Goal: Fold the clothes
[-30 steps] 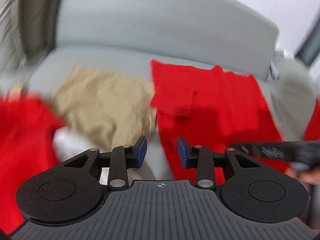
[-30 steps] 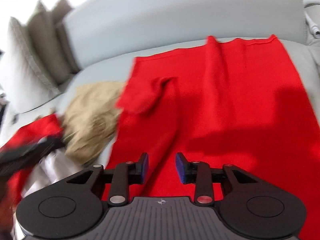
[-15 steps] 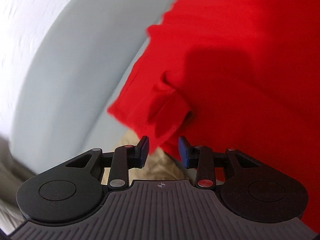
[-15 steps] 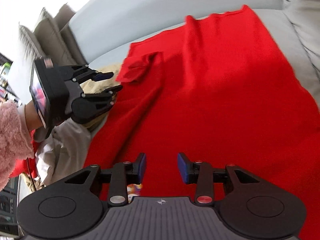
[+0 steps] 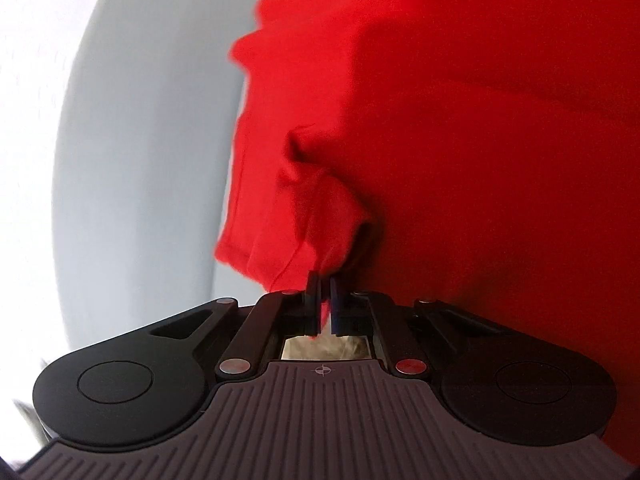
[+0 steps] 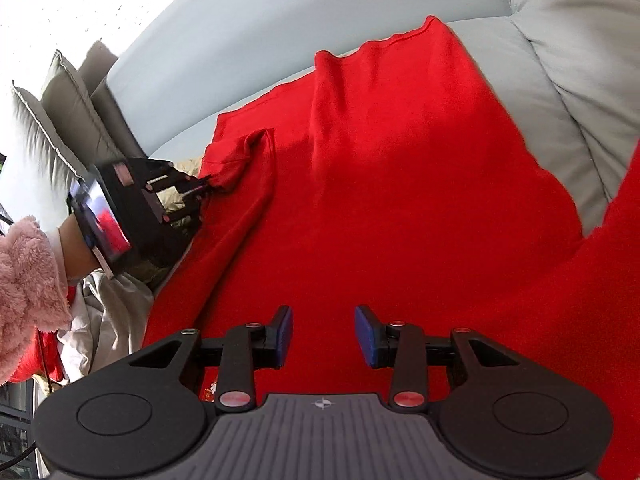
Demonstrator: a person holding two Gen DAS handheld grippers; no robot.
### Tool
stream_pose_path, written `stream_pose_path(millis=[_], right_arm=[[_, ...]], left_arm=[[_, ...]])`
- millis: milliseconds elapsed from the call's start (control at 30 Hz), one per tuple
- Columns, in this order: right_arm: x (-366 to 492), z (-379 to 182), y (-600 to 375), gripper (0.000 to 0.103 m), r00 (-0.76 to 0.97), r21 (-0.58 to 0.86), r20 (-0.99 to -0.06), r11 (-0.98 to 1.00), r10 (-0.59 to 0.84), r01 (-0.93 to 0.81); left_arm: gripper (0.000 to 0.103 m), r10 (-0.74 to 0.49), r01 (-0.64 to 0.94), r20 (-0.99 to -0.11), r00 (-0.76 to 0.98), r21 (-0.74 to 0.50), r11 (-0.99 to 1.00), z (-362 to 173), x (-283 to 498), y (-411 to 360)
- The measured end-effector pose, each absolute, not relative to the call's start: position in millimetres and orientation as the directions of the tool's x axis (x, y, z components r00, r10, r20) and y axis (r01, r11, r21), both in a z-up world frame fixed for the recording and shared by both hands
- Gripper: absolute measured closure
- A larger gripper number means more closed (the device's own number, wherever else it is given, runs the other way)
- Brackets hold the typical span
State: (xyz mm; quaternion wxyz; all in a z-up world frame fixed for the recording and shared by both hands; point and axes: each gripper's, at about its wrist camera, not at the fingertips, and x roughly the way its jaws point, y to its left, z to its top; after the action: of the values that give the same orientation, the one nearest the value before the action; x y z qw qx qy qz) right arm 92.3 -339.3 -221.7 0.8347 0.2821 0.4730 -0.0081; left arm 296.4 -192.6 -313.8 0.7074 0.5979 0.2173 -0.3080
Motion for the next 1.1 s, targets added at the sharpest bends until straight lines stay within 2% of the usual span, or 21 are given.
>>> stream_pose_path(millis=[233,333,500,667,800,933,1100], right_arm=[[84.2,-199.4,-334.1,0.066,0.586,0.464,-0.771,0.851,0.250,0.246],[75.9,-182.7,-326.5,0.066,0.614,0.466,-0.748,0.858,0.252,0.215],[51.9,-149.6,-307.1,0.066,0.668,0.466,-0.697,0.873,0.262,0.144],[28.3,-135.6,-294.1,0.066,0.687,0.464,-0.673,0.880,0.273,0.104],[9.9,-132.0,-284.4,0.066,0.687,0.464,-0.668,0.882,0.286,0.084],[2.8,-127.6,-280.6,0.066,0.685,0.448,-0.671,0.891,0.285,0.069],[1.3,-122.7,-277.0,0.063,0.685,0.423,-0.677,0.904,0.270,0.062]], left_arm=[[0.101,-0.221,0.696,-0.663,0.715,0.647,0.311,-195.6,292.8,-166.1],[0.101,-0.222,0.671,-0.653,0.724,0.594,0.443,-128.5,281.6,-142.8],[0.101,-0.230,0.556,-0.573,0.787,0.496,0.667,-2.4,233.9,-84.3],[0.101,-0.197,0.456,-0.500,0.843,0.472,0.755,82.9,150.1,-48.3],[0.101,-0.166,0.420,-0.486,0.858,0.479,0.771,117.6,96.5,-26.1],[0.101,-0.148,0.406,-0.514,0.845,0.436,0.803,138.4,59.5,-5.2],[0.101,-0.055,0.345,-0.559,0.828,0.429,0.835,144.0,72.7,33.6]])
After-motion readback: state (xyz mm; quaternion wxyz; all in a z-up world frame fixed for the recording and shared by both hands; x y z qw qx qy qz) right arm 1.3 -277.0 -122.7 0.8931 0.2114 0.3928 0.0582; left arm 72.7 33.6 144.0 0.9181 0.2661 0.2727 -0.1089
